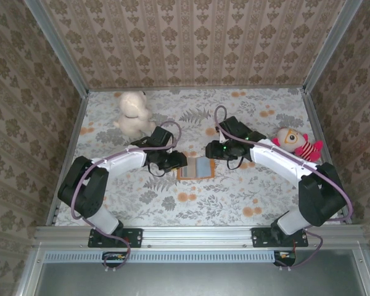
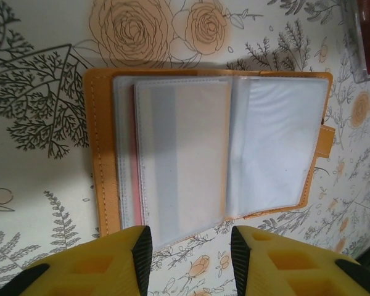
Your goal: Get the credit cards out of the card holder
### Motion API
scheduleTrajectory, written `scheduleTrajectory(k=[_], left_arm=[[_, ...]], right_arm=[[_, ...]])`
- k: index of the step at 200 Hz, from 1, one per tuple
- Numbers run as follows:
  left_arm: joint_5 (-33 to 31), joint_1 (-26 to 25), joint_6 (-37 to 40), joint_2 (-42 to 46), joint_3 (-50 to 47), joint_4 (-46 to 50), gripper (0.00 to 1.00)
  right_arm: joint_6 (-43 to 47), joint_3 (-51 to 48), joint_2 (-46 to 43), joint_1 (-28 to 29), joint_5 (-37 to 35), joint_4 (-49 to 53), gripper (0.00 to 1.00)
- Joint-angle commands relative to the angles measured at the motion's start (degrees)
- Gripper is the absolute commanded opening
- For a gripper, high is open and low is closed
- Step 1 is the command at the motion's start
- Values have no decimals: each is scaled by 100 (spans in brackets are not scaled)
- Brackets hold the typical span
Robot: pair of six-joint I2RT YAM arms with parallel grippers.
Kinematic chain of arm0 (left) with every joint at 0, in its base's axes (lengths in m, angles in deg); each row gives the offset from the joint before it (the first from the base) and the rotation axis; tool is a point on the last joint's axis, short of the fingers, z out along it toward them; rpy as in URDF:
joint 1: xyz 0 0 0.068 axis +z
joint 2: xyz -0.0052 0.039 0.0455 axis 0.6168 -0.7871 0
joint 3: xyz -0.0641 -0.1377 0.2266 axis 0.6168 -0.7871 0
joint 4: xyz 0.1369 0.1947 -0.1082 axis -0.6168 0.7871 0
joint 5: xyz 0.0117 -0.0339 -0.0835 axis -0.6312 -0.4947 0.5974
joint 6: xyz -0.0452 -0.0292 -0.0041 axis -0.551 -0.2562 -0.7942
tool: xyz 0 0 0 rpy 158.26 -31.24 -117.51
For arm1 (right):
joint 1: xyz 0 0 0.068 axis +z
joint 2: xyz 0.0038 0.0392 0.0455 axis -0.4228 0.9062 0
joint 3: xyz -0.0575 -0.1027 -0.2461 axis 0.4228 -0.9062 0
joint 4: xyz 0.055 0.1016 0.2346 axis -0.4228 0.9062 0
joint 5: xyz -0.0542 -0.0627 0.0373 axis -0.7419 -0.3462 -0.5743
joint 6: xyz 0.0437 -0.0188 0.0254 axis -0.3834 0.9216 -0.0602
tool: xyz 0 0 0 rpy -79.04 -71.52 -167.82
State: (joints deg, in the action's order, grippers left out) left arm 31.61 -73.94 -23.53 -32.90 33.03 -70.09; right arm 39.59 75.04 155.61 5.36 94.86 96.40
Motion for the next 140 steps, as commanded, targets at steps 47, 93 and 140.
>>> scheduleTrajectory(k=[47, 93, 140], left_arm=[[-3, -88, -189, -406, 49, 5, 29], [-20, -137, -162, -664, 203, 81, 26], [-248, -227, -12, -666, 209, 211, 26]], right_arm=[[-887, -129, 844, 259, 34, -668, 46], [-733, -164, 1083, 276, 95, -551, 46], [-616, -168, 1193, 276, 128, -506, 46]])
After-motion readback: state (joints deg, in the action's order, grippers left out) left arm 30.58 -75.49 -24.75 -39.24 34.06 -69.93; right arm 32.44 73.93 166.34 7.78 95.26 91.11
